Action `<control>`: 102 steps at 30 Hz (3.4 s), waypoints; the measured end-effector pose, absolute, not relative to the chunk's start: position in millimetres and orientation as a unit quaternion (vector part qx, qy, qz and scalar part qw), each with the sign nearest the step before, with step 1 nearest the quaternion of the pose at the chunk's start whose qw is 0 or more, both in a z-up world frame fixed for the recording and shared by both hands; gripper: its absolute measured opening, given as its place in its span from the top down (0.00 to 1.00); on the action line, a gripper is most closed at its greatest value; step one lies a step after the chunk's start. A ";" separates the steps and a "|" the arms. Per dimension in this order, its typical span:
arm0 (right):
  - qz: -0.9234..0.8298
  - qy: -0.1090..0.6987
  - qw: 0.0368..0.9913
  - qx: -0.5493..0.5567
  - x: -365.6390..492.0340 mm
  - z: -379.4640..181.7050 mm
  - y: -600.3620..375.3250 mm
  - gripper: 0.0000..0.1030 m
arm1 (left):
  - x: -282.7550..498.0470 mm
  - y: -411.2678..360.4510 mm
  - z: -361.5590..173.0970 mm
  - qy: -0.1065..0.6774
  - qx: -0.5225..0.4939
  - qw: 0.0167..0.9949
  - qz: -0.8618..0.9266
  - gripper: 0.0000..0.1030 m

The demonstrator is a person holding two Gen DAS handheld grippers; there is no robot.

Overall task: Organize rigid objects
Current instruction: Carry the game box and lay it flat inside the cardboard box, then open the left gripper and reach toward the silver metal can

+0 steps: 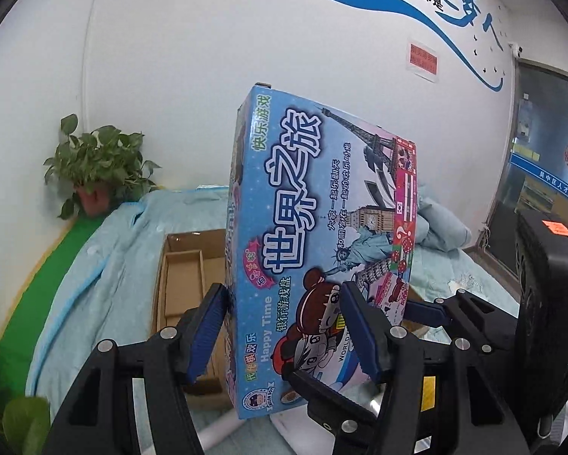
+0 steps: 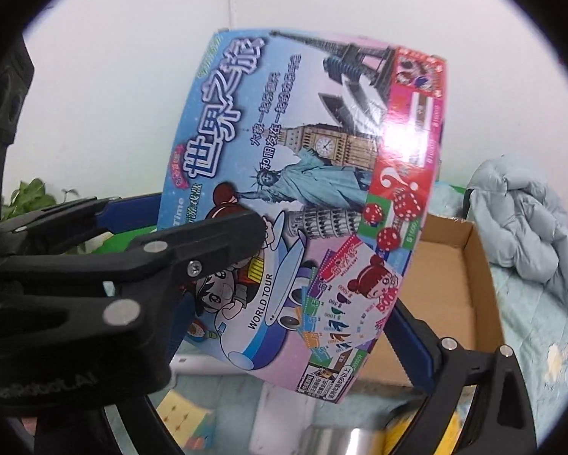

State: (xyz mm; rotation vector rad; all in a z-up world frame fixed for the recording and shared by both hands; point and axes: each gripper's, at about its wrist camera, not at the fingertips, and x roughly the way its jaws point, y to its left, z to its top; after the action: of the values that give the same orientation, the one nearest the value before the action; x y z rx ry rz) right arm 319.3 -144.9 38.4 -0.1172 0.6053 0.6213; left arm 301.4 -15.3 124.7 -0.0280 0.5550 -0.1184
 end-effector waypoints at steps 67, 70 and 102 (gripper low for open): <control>0.205 0.368 0.903 -0.081 267.8 -10.1 -218.7 0.96 | 218.3 -7.8 41.5 0.284 -0.039 0.958 -0.029 0.89; 0.184 0.350 0.913 -0.097 254.8 -6.3 -223.9 0.21 | 206.9 -13.5 43.2 0.286 -0.025 0.958 -0.005 0.04; 0.289 0.394 0.872 -0.010 231.4 -46.0 -265.1 0.01 | 250.4 -25.3 -34.3 0.427 -0.139 0.888 -0.097 0.01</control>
State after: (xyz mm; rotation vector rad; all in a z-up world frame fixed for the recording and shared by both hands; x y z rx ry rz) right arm 231.4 -265.1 -46.0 -0.0218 0.8232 0.6038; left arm 250.4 -25.3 -34.3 -0.2891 0.8874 -0.2008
